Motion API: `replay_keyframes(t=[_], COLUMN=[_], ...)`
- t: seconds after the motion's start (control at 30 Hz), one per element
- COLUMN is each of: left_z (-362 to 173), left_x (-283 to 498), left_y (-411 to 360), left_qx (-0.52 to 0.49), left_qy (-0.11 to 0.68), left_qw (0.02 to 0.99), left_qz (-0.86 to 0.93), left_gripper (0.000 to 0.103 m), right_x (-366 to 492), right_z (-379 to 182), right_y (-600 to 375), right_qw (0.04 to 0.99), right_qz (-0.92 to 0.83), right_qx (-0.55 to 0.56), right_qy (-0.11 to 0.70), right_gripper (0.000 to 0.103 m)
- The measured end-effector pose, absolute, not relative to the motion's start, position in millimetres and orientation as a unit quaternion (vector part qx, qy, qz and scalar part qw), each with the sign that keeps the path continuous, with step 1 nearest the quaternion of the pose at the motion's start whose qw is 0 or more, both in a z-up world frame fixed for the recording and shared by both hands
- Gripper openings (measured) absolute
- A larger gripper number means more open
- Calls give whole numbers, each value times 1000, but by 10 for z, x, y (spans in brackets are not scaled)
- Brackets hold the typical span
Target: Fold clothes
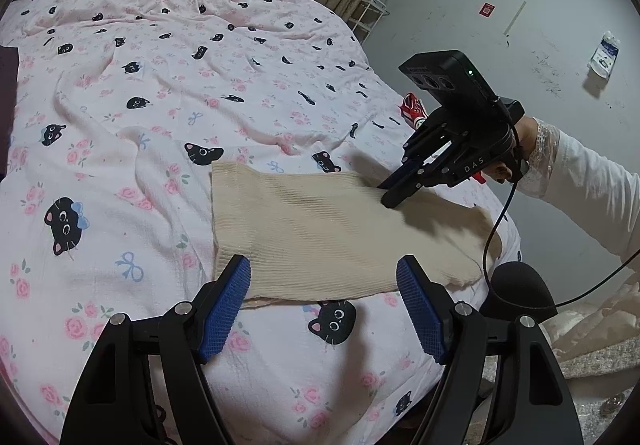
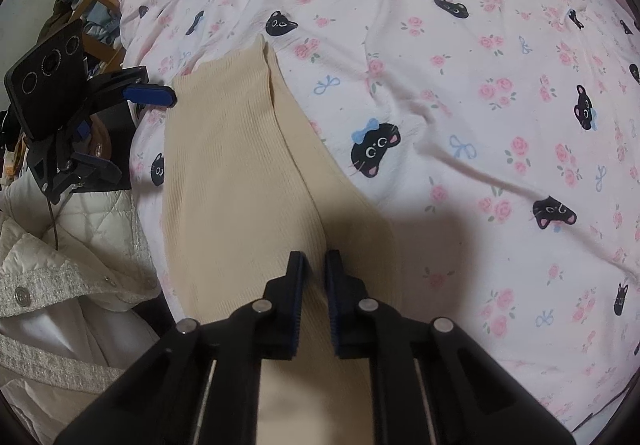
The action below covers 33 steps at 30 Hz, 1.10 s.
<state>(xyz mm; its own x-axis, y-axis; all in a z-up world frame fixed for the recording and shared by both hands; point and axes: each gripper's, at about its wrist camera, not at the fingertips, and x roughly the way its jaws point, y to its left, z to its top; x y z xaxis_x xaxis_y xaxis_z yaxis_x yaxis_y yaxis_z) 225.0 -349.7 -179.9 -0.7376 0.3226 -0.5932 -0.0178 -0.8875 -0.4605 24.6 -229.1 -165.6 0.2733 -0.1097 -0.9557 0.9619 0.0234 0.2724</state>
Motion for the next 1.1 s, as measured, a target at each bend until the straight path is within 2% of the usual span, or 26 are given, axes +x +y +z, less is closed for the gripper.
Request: replay_keyframes(t=[0.2,0.7,1.1], left_z=[-1833,-1836,-1840], left_x=[2237,2233,2245], left_y=[-3507,-3518,-3555], left_qx=[-356,-358,-359], left_qy=[-220,-227,-239], left_qw=[91,88,85], left_qz=[904,901,898], left_gripper=[71,71,71], right_x=[230,117,115], right_z=[-1560,-1304,-1621], right_y=[-2277,-2254,-2355], right_qw=[596,595,563], right_qz=[-458,-491,-500], right_qx=[524,504,512], right_qy=[400,389,413], right_gripper=[5,4,5])
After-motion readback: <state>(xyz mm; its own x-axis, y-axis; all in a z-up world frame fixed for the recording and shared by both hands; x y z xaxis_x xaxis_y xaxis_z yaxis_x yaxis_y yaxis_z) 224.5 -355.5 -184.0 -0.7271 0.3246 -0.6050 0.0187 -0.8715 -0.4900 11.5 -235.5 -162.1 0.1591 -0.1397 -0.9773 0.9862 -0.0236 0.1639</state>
